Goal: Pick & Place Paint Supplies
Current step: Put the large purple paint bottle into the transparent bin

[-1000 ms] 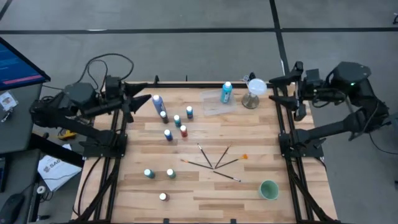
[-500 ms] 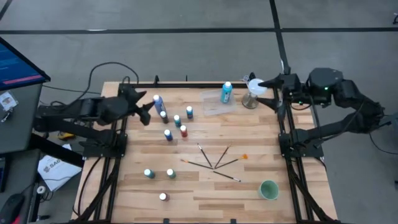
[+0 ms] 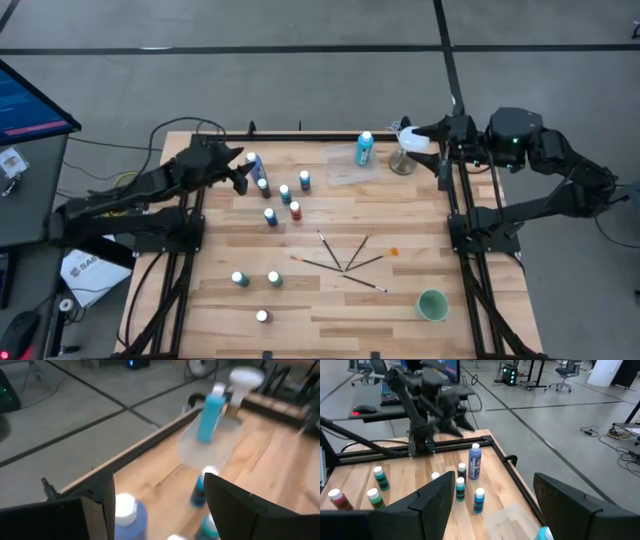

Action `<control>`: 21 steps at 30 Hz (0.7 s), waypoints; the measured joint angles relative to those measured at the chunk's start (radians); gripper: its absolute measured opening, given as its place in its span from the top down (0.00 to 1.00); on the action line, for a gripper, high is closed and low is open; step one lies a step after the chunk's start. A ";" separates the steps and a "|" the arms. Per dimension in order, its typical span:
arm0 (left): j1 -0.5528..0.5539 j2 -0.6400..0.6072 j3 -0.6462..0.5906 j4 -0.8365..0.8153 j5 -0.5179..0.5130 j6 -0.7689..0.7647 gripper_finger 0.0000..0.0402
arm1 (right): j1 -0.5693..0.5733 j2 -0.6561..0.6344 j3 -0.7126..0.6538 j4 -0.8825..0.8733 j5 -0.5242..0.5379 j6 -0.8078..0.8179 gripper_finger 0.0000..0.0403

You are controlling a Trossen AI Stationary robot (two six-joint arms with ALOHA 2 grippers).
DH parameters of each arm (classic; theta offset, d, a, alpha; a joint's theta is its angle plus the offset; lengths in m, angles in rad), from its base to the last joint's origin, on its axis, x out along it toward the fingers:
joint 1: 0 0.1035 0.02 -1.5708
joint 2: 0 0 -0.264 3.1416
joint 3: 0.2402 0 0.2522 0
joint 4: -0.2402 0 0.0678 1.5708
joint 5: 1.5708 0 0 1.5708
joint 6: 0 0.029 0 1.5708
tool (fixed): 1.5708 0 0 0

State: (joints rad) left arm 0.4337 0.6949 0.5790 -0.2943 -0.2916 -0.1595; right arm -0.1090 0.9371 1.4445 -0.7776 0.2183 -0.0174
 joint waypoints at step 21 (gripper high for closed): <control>0.184 0.046 -0.202 0.273 0.186 0.060 0.47 | -0.047 0.026 0.000 0.014 -0.004 0.018 0.34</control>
State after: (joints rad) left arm 0.6174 0.7411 0.3775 -0.0212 -0.1059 -0.0994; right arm -0.1558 0.9634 1.4441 -0.7635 0.2146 0.0006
